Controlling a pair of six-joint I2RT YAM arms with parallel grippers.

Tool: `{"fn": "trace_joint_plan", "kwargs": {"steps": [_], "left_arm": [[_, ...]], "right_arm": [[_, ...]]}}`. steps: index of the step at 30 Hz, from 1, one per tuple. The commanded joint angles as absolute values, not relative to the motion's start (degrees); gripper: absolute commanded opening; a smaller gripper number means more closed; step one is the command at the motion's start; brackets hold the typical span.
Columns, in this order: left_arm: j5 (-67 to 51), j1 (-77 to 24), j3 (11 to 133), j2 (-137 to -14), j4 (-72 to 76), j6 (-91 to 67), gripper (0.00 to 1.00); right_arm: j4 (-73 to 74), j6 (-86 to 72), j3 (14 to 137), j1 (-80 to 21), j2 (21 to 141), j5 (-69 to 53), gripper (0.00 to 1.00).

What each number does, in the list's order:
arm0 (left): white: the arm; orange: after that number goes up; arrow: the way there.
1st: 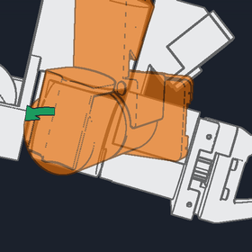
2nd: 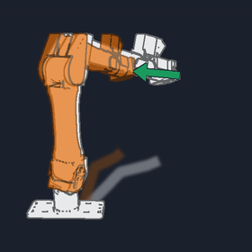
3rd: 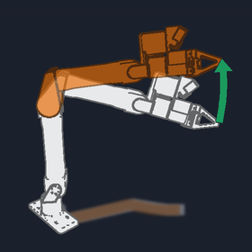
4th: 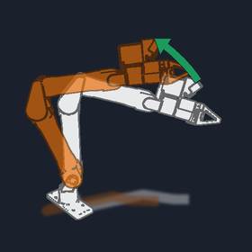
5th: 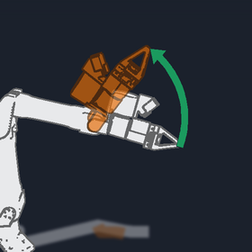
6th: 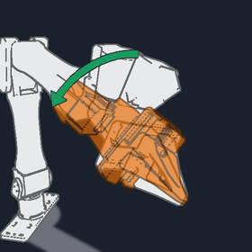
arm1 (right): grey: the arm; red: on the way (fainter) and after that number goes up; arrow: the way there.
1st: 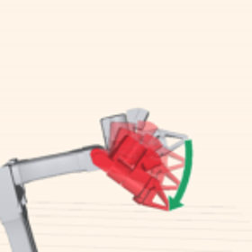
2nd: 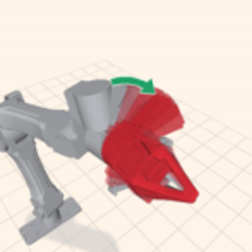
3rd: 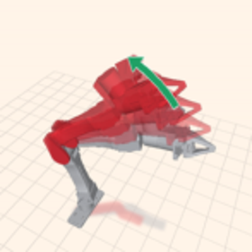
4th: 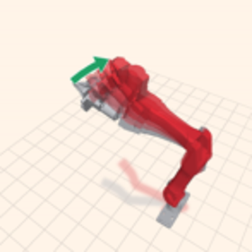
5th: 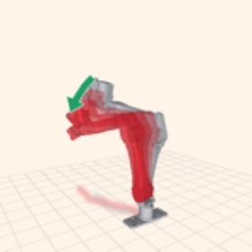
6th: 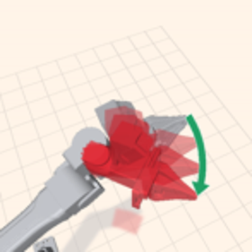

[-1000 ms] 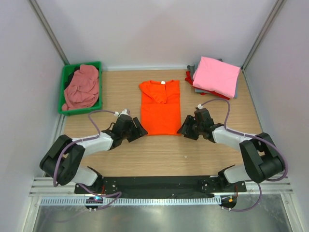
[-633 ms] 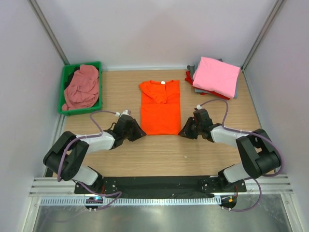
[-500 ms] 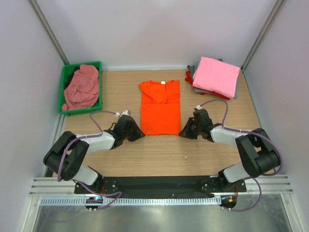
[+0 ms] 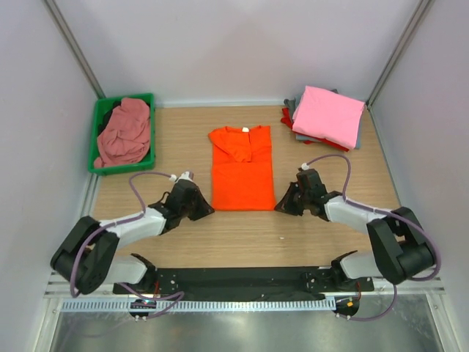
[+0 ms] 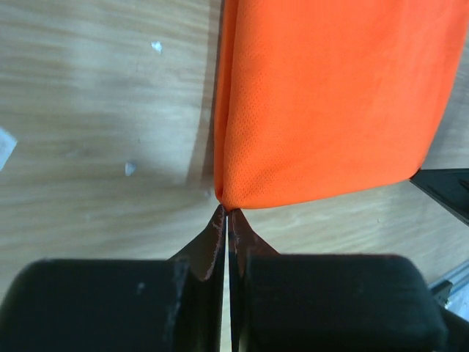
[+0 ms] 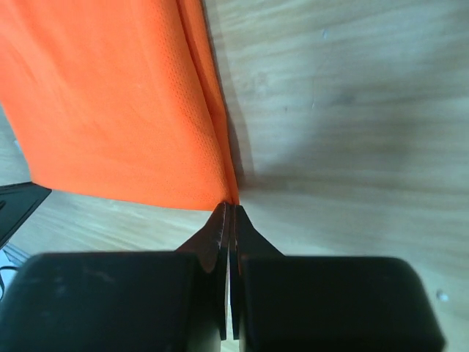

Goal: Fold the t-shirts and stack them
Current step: Fold the tshirt

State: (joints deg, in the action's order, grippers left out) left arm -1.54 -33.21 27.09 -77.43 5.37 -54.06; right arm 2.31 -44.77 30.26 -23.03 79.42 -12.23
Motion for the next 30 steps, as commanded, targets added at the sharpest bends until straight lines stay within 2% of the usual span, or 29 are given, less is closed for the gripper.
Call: {"fn": "trace_joint_plan", "kwargs": {"steps": [1,8,14,15,16,17,19,20,23,30], "left_arm": [[-0.4,-33.3,25.0,-70.6,0.5,-53.4,0.0],[-0.4,-38.0,22.5,-57.7,-7.6,-57.6,0.0],[7.4,-47.7,23.8,-45.9,-19.1,-64.1,0.0],[8.0,-48.4,23.9,-44.9,-21.8,-64.6,0.0],[8.4,-49.2,23.9,-44.0,-22.9,-64.9,0.0],[8.6,-49.2,23.6,-43.6,-24.0,-65.0,0.0],[8.9,-49.3,22.1,-43.2,-25.2,-65.6,0.0],[8.9,-49.3,21.4,-42.7,-25.2,-65.8,0.0],[9.0,-49.3,19.3,-42.3,-25.1,-66.8,0.0],[9.5,-49.3,17.4,-41.9,-25.2,-67.1,0.0]], "right_arm": [[7.2,-44.2,28.7,-23.2,71.7,-10.5,0.01],[18.6,-48.2,26.7,-27.6,54.0,-9.3,0.01],[30.2,-55.4,26.7,-36.9,39.2,-2.2,0.01],[31.0,-56.1,26.3,-37.5,38.4,-1.8,0.07],[31.4,-56.5,24.9,-38.0,38.1,-2.3,0.2],[31.5,-57.1,24.0,-38.2,38.1,-2.6,0.49],[30.3,-57.7,20.9,-39.0,39.9,-4.0,0.59],[27.8,-58.0,19.8,-39.4,40.5,-4.3,0.63],[21.9,-59.4,16.4,-40.5,44.1,-5.1,0.66],[11.9,-59.9,14.4,-41.7,54.5,-6.2,0.65]]}}
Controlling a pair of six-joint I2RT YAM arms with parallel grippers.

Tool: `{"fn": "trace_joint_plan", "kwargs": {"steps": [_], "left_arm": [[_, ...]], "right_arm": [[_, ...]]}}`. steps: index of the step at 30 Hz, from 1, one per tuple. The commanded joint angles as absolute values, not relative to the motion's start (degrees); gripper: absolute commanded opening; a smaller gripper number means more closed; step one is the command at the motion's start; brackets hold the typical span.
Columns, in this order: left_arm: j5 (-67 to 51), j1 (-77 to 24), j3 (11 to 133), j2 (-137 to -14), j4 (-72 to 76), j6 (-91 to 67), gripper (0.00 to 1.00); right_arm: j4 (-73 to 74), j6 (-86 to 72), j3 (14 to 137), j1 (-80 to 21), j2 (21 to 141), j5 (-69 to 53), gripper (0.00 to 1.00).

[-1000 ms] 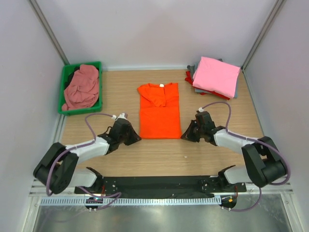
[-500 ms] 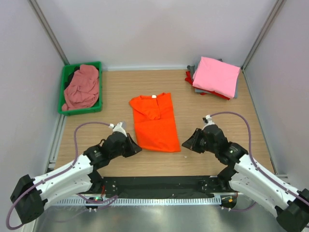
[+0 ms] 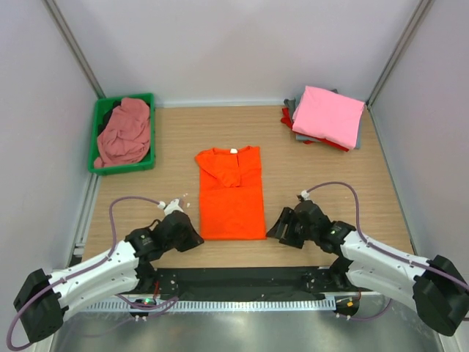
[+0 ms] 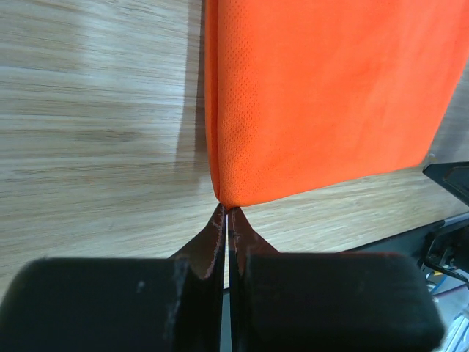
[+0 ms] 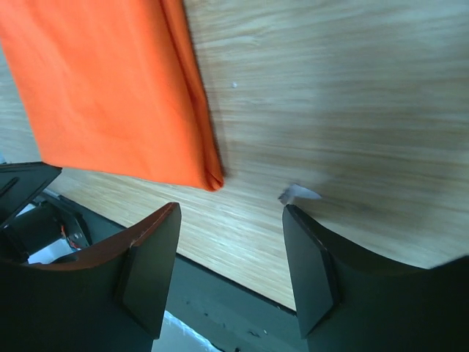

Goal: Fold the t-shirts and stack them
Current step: Fold the tshirt

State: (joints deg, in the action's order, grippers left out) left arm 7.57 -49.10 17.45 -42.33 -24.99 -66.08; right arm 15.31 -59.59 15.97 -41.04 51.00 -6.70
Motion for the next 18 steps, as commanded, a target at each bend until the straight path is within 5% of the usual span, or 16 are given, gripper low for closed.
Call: {"fn": "trace_joint_plan", "kwargs": {"steps": [1,18], "left_arm": [[9.5,-49.3,17.3,-42.1,-25.2,-67.1,0.0],[9.7,-49.3,16.3,-42.1,-25.0,-66.9,0.0]], "right_arm": [[10.6,-60.0,14.5,-41.9,55.2,-6.2,0.64],[4.6,-63.5,14.8,-47.8,62.5,-1.7,0.41]]}}
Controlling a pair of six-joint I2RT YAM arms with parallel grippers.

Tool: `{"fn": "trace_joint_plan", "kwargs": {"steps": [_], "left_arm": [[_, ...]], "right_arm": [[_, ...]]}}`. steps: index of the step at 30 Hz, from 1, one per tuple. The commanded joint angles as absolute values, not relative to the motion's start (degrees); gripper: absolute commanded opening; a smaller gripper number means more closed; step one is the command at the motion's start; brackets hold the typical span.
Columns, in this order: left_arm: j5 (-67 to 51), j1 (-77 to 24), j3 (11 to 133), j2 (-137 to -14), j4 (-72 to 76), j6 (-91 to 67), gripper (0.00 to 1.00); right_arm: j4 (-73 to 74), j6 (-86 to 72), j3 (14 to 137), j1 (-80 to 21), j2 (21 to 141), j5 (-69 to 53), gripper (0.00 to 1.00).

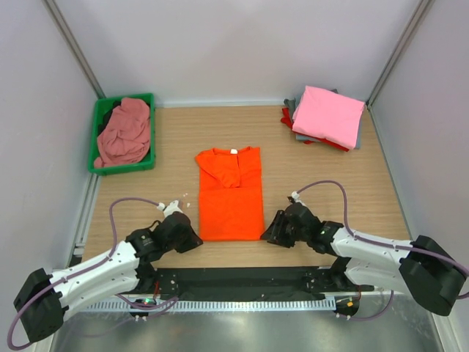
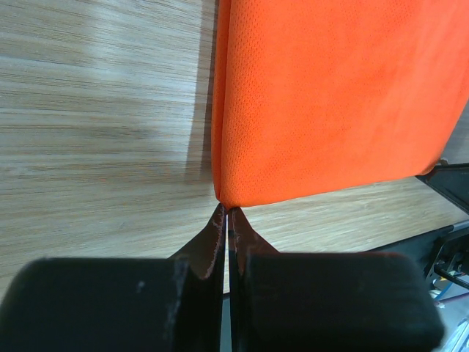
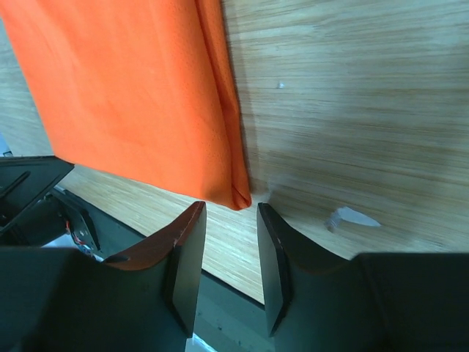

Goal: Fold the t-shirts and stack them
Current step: Fold the tshirt

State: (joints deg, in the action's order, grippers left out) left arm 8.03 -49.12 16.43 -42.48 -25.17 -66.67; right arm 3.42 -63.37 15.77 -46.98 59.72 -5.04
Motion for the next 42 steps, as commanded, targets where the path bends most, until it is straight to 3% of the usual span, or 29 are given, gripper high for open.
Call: {"fn": "trace_joint_plan", "kwargs": {"steps": [1,5,15,31,36,42], "left_arm": [[9.6,-49.3,16.2,-42.1,-25.0,-66.9,0.0],[9.7,-49.3,16.0,-41.7,-25.0,-67.1,0.0],[9.1,-49.3,15.4,-40.3,-25.1,-66.8,0.0],[4.8,-51.0,21.5,-36.3,-35.4,-63.2,0.0],[5.0,-51.1,23.6,-36.5,-38.2,-62.1,0.0],[9.8,-51.2,35.0,-38.5,-43.8,-58.8,0.0]], "right_arm": [[4.2,-63.6,14.9,-48.1,62.9,-1.6,0.41],[3.9,-63.7,15.8,-48.9,64.8,-0.8,0.39],[3.5,-64.2,14.9,-49.2,62.4,-0.3,0.02],[20.6,-67.0,20.6,-56.7,46.2,7.6,0.01],[21.7,-67.0,23.1,-57.7,47.5,8.2,0.01],[26.7,-64.5,31.5,-57.9,48.9,13.0,0.02]]}}
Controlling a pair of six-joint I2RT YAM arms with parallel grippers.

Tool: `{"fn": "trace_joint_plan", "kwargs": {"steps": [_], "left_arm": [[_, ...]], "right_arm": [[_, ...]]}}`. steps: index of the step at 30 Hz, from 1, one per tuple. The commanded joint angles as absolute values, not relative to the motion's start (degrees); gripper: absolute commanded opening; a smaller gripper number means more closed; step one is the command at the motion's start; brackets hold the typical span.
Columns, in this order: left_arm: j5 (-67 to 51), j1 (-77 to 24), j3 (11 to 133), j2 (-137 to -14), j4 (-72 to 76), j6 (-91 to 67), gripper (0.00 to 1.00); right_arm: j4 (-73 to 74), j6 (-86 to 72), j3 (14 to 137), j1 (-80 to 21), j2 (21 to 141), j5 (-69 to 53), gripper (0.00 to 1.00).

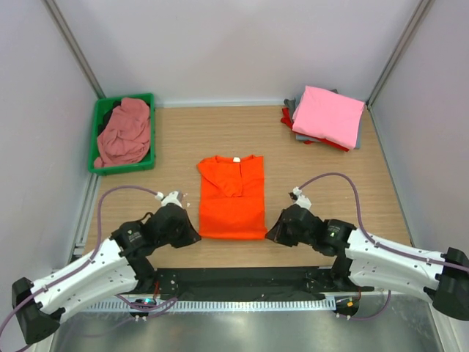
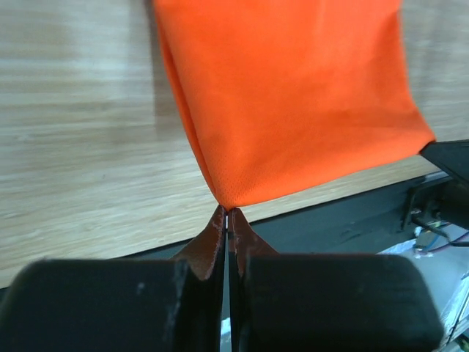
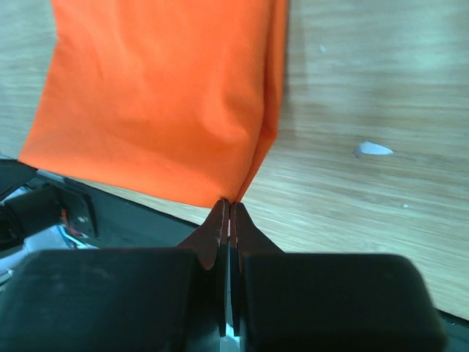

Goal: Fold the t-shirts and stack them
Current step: Fold the tshirt

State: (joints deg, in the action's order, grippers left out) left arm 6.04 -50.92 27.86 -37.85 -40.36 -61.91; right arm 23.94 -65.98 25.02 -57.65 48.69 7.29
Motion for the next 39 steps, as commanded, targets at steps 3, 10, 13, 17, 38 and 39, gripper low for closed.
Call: {"fn": "trace_joint_plan", "kwargs": {"steps": [3,10,13,17,38,39], "left_arm": [[12.7,-51.1,40.9,-42.3,-45.7,-56.4,0.0],[16.1,-49.6,51.5,-54.4,-46.5,-51.0,0.0],[16.1,-46.3,54.6,-58.0,-45.3,-48.4,0.0],[10.7,-38.9,57.0,-61.3,-43.0,-44.5,0.0],[2.6,-24.2,79.4,-86.6,-44.0,-31.9,0.0],[2.4,-23.7,80.2,-87.2,-44.3,-31.5,0.0]], "right_arm": [[30.8,-61.6,38.6,-57.9,51.4,15.7,0.02],[34.9,-55.2,51.0,-55.4,61.0,20.7,0.01],[34.1,-52.1,54.0,-51.8,64.2,19.9,0.01],[31.3,-48.0,56.5,-44.7,68.1,14.8,0.01],[30.4,-35.4,76.0,-30.3,88.2,4.1,0.01],[30.5,-35.0,76.7,-30.0,88.7,4.0,0.01]]}}
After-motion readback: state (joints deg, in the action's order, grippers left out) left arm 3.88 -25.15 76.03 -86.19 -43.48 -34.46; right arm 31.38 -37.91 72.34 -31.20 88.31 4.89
